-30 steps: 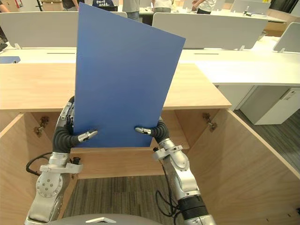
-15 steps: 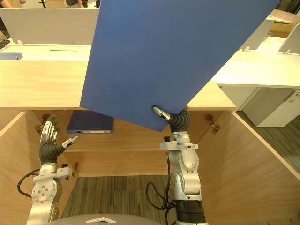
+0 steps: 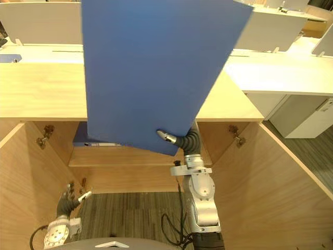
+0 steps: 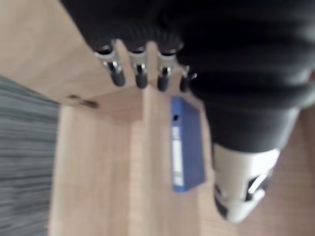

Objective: Walk over to the cabinet, pick up the folder, carry it to the office cabinet, place the folder inside the office cabinet, then close the office cabinet door

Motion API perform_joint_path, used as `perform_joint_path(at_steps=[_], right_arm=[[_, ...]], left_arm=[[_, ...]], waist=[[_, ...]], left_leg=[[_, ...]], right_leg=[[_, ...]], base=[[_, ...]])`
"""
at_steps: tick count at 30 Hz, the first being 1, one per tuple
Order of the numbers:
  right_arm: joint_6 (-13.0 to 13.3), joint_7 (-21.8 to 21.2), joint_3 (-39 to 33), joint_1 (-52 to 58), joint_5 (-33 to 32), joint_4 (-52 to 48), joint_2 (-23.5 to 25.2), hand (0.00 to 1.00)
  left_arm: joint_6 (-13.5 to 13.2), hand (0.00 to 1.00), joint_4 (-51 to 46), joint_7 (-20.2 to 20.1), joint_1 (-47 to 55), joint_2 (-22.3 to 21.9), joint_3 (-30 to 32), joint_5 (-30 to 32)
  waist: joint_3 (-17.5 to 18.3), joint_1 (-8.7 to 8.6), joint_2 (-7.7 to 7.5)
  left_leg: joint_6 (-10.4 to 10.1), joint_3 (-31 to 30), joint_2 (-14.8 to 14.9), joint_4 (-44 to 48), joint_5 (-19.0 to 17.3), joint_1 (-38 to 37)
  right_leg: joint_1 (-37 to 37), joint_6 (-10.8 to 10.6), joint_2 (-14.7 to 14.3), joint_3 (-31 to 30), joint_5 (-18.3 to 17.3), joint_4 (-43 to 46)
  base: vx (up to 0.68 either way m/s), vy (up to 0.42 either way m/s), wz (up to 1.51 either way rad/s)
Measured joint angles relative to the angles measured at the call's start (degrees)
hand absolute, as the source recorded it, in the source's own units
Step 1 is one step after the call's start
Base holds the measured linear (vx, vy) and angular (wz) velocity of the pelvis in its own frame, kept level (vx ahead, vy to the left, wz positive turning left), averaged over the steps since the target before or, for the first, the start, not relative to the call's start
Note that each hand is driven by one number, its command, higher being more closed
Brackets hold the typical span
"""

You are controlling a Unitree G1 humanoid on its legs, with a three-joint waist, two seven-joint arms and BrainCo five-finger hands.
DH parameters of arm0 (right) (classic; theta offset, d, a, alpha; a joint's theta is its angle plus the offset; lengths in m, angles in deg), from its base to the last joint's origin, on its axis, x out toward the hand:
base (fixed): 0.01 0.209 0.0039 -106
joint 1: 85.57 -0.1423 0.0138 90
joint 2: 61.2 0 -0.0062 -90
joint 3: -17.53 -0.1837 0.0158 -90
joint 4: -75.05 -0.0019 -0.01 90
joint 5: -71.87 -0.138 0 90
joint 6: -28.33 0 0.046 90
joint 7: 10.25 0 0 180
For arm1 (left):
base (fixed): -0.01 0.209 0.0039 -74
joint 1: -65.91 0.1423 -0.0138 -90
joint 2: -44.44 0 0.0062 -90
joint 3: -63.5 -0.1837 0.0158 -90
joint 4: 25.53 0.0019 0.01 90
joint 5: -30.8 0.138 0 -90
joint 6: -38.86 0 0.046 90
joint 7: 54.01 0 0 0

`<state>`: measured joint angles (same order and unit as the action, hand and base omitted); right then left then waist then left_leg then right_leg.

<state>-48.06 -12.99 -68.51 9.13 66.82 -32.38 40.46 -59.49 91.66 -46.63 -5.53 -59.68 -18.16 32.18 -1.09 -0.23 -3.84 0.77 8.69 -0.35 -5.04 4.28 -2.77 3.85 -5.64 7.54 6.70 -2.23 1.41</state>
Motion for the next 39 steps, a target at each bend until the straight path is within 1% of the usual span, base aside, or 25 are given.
perform_joint_path(at_steps=[1, 4, 8, 9, 11, 12, 13, 14, 15, 16, 18, 19, 20, 21, 23, 24, 26, 27, 29, 31, 32, 34, 35, 37, 39], right_arm=[[0.0, 0.3, 1.4, 0.2, 1.1, 0.2, -1.0, 1.0], [0.0, 0.4, 4.2, 0.6, 4.1, 0.7, -3.1, 1.0], [0.0, 0.7, 5.2, 0.6, 7.8, 5.0, -3.5, 1.0], [0.0, 1.6, 5.5, 0.6, 9.5, 5.8, -3.7, 1.0], [0.0, 3.4, 7.1, 0.4, 12.1, 6.1, -4.8, 1.0], [0.0, 4.2, 8.4, -0.6, 13.8, 6.1, -5.8, 1.0], [0.1, 4.9, 9.1, -1.9, 15.5, 6.3, -6.2, 1.0], [0.1, 5.3, 9.4, -3.0, 16.4, 6.5, -6.4, 1.0], [0.0, 6.3, 10.3, -6.1, 17.9, 7.4, -6.8, 1.0], [0.0, 7.4, 11.5, -8.8, 19.3, 7.7, -7.6, 1.0], [-0.1, 8.6, 12.8, -11.0, 20.8, 7.7, -7.7, 1.0], [-0.1, 9.5, 13.9, -12.4, 21.4, 7.6, -7.6, 1.0], [-0.2, 10.4, 15.4, -12.9, 22.0, 7.1, -7.2, 1.0], [-0.2, 10.6, 15.6, -13.0, 22.2, 6.9, -7.2, 1.0], [-0.5, 12.1, 17.5, -13.5, 24.7, 4.5, -7.2, 1.0], [-0.6, 12.3, 17.8, -13.5, 25.6, 3.4, -7.3, 1.0], [-0.9, 13.8, 18.0, -13.9, 27.6, -0.3, -7.3, 1.0], [-1.0, 14.5, 17.9, -14.6, 28.4, -2.1, -7.3, 1.0], [-1.0, 16.0, 17.6, -16.0, 30.1, -4.4, -7.3, 1.0], [-1.1, 16.8, 16.8, -17.3, 30.3, -4.6, -7.3, 1.0], [-1.1, 17.2, 15.9, -17.4, 30.3, -4.6, -7.4, 1.0], [-1.4, 17.2, 14.8, -17.4, 30.3, -4.6, -7.4, 1.0], [-1.5, 17.2, 14.5, -17.4, 30.3, -4.6, -7.5, 1.0], [-1.6, 17.2, 13.1, -18.0, 30.3, -4.6, -7.5, 1.0], [-1.6, 17.2, 12.5, -18.6, 30.2, -4.6, -7.6, 1.0]], left_arm=[[0.5, 0.0, 4.1, 0.0, -0.2, 0.8, 0.0, 0.1], [1.5, 0.0, 11.6, 0.1, -0.5, 2.3, 0.1, 1.0], [2.1, 0.0, 18.5, 0.7, -1.7, 3.9, 0.6, 1.4], [2.2, 0.0, 19.9, 0.9, -2.4, 4.1, 0.8, 1.6], [2.3, 0.0, 21.6, 1.5, -2.7, 4.2, 1.0, 1.7], [2.5, 0.0, 22.3, 2.0, -3.4, 4.2, 1.1, 1.7], [2.8, 0.0, 23.7, 2.4, -4.8, 4.4, 1.1, 1.7], [2.8, 0.0, 23.8, 2.6, -5.8, 4.5, 1.2, 1.7], [2.8, 0.0, 23.9, 2.9, -8.3, 4.5, 1.4, 1.7], [2.8, 0.0, 24.0, 3.7, -10.9, 4.1, 1.7, 1.5], [2.8, 0.0, 23.8, 4.6, -13.5, 3.4, 1.7, 1.4], [2.8, 0.0, 23.6, 5.0, -15.0, 3.0, 2.0, 1.0], [2.8, 0.0, 22.7, 5.0, -16.1, 2.2, 3.5, 0.9], [2.7, 0.0, 22.5, 5.1, -16.3, 2.0, 3.9, 0.9], [2.8, 0.0, 20.1, 5.3, -17.4, 1.5, 5.2, -0.1], [2.8, 0.0, 18.8, 5.6, -17.4, 1.5, 5.2, -0.2], [2.8, 0.0, 12.5, 6.4, -16.9, 0.5, 4.8, -1.0], [2.7, 0.0, 7.8, 6.7, -16.1, -0.6, 3.9, -1.3], [2.1, 0.0, -0.2, 6.6, -13.6, -2.6, 1.9, -1.3], [2.0, 0.0, -5.3, 6.1, -11.4, -3.8, 1.2, -1.5], [1.9, 0.0, -8.9, 5.8, -9.7, -4.3, 0.6, -2.2], [1.8, 0.0, -15.0, 4.6, -6.8, -4.8, 0.6, -2.5], [1.7, 0.0, -16.3, 4.3, -6.4, -4.9, 0.6, -2.5], [1.5, 0.0, -20.8, 3.4, -5.7, -4.8, 0.8, -2.5], [1.5, 0.0, -23.4, 2.6, -5.4, -4.9, 0.8, -2.4]], waist=[[0.0, 0.02, -0.09], [0.0, 0.16, -0.25], [-0.8, 0.17, 0.22], [-1.5, 0.23, 0.19], [-2.6, 0.43, 0.92], [-3.4, 0.21, 0.54], [-5.3, -0.1, 1.04], [-6.4, -0.17, 0.85], [-9.7, -0.23, 1.33], [-12.2, -0.26, 1.91], [-14.3, 0.12, 3.61], [-15.9, 0.26, 4.34], [-16.7, 0.44, 4.73], [-16.8, 0.52, 4.74], [-17.8, 0.96, 4.9], [-18.0, 1.11, 4.9], [-19.0, 1.53, 5.1], [-19.4, 1.85, 5.32], [-20.3, 2.48, 6.06], [-21.1, 2.78, 6.63], [-21.5, 3.51, 7.03], [-21.7, 4.58, 7.2], [-22.0, 4.86, 7.31], [-24.1, 5.47, 7.62], [-24.5, 5.85, 7.69]], left_leg=[[-0.1, 0.2, 0.0, 0.0, -0.1, 0.1], [-0.1, 1.1, 0.2, 0.0, -0.1, 0.9], [0.0, 1.2, 0.1, 0.0, -0.2, 1.1], [0.0, 1.3, 0.2, 0.0, -0.2, 1.1], [0.0, 2.5, 0.4, 0.4, -0.2, 2.0], [0.0, 3.0, 0.7, 0.5, -0.2, 2.9], [0.1, 3.1, 0.8, 2.9, -0.6, 5.7], [0.2, 3.2, 1.1, 5.3, -1.5, 7.6], [0.3, 3.6, 2.2, 12.1, -3.9, 12.4], [0.8, 3.7, 3.6, 18.5, -6.1, 17.4], [0.9, 4.0, 5.2, 24.4, -8.1, 23.2], [1.1, 4.2, 6.2, 28.1, -9.3, 26.7], [0.9, 4.3, 7.2, 32.6, -11.1, 31.3], [0.7, 4.3, 7.4, 33.6, -11.5, 32.2], [0.6, 4.2, 9.2, 40.9, -14.5, 38.1], [0.6, 4.2, 9.5, 42.3, -15.0, 39.6], [0.6, 3.7, 10.0, 46.1, -16.1, 43.3], [0.7, 3.6, 10.4, 48.4, -16.7, 45.9], [0.7, 3.1, 11.3, 52.8, -18.2, 50.2], [0.9, 2.7, 11.6, 55.5, -19.1, 53.1], [0.9, 2.4, 11.8, 57.3, -19.7, 54.9], [1.0, 2.3, 11.7, 59.7, -20.4, 58.1], [1.1, 2.2, 11.7, 60.2, -20.5, 58.8], [1.0, 1.6, 11.2, 61.5, -20.7, 60.5], [0.8, 1.0, 11.2, 62.4, -20.8, 62.5]], right_leg=[[-0.1, 0.0, 0.0, -0.2, 0.0, -0.1], [-1.6, 0.2, -0.2, -1.2, 0.2, 0.0], [-1.6, 0.3, -0.4, -1.3, 0.3, -0.3], [-1.7, 0.4, -0.5, -1.4, 0.4, -0.3], [-3.5, 0.7, -0.7, -2.8, 0.6, 0.3], [-5.0, 0.9, -0.8, -3.3, 0.7, 1.2], [-7.5, 1.0, -0.8, -3.7, 0.8, 2.7], [-8.8, 1.2, -0.8, -4.0, 0.9, 3.6], [-11.8, 1.3, -1.2, -4.6, 1.0, 6.0], [-15.2, 1.1, -1.8, -4.8, 1.0, 8.9], [-20.6, 0.9, -2.6, -5.6, 0.2, 13.0], [-24.7, 0.9, -2.8, -6.1, -1.1, 17.2], [-30.2, 1.0, -2.9, -6.5, -3.5, 22.9], [-31.2, 1.1, -2.9, -6.6, -4.1, 24.3], [-37.8, 1.7, -3.0, -7.0, -7.5, 32.3], [-39.4, 1.9, -3.1, -7.0, -8.1, 34.0], [-43.4, 2.0, -3.0, -6.9, -9.6, 38.5], [-46.0, 2.0, -2.9, -7.0, -10.4, 41.1], [-50.2, 1.9, -3.0, -7.0, -11.7, 45.0], [-52.9, 1.9, -2.9, -7.1, -12.7, 47.8], [-54.7, 2.0, -2.9, -7.1, -13.2, 49.6], [-58.2, 1.9, -2.5, -7.3, -14.4, 52.9], [-58.9, 1.7, -2.3, -7.3, -14.6, 53.7], [-60.6, 1.6, -1.7, -7.2, -15.7, 56.0], [-62.4, 1.8, -1.6, -6.7, -16.2, 57.2]], base=[[0.02, 0.004, -0.06], [0.02, 0.005, -0.16], [0.0, 0.002, -0.03], [-0.02, 0.006, -0.12], [-0.03, 0.017, -0.26], [-0.05, 0.015, -0.24], [-0.07, 0.002, -0.16], [-0.12, -0.017, -0.14], [-0.16, -0.033, -0.19], [-0.18, -0.026, -0.22], [-0.21, 0.017, -0.24], [-0.23, 0.036, -0.28], [-0.18, 0.024, -0.19], [-0.17, 0.019, -0.13], [-0.14, 0.005, -0.09], [-0.12, -0.015, -0.04], [-0.11, -0.024, 0.02], [-0.12, -0.022, 0.0], [-0.13, 0.003, -0.05], [-0.08, 0.014, 0.0], [-0.05, -0.002, 0.03], [-0.04, -0.021, 0.07], [0.0, -0.052, 0.16], [0.0, -0.073, 0.2], [-0.01, -0.071, 0.13]])
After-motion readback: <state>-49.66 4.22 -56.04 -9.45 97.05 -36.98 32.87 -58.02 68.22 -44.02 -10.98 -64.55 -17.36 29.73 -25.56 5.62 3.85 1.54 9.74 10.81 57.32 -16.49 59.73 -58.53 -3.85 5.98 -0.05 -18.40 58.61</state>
